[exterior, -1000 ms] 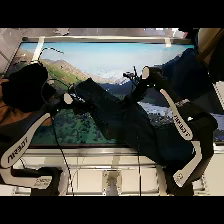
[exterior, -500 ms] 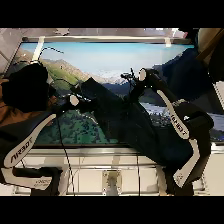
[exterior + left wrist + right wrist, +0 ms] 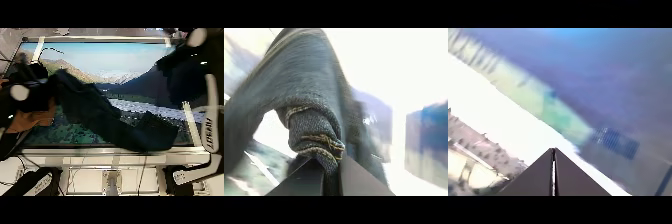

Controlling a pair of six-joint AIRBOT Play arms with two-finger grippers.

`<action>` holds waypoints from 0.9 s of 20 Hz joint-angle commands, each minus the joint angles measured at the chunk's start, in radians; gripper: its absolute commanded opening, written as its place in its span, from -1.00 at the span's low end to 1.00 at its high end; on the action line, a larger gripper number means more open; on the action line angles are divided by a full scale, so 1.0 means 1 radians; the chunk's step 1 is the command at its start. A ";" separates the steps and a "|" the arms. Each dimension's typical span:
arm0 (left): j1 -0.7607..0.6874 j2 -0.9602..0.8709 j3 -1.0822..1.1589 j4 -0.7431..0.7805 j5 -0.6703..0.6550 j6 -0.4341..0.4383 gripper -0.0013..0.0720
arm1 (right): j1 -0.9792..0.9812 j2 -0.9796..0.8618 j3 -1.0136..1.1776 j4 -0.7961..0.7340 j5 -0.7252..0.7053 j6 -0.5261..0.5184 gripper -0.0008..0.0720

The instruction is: Fold the clothes and pants, and hang the long-sleeved shirts on hangers.

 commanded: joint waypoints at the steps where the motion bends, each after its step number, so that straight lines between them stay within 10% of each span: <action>1: 0.062 0.112 -0.001 0.040 -0.145 0.001 -0.91 | -0.088 0.109 0.008 0.156 0.021 0.019 -0.91; 4: -0.005 0.033 -0.001 0.041 -0.212 0.002 -0.91 | -0.059 0.060 -0.078 0.381 0.011 0.019 -0.60; 10: -0.108 -0.135 -0.001 0.109 -0.222 0.019 -0.91 | 0.039 -0.145 -0.111 0.294 -0.005 0.035 -0.59; 13: -0.105 -0.128 -0.001 0.146 -0.226 0.019 -0.91 | 0.076 -0.237 -0.111 0.380 0.024 0.050 0.25; 18: -0.158 -0.057 -0.001 0.134 -0.233 0.021 -0.91 | 0.240 -0.324 -0.109 0.468 -0.053 -0.025 0.25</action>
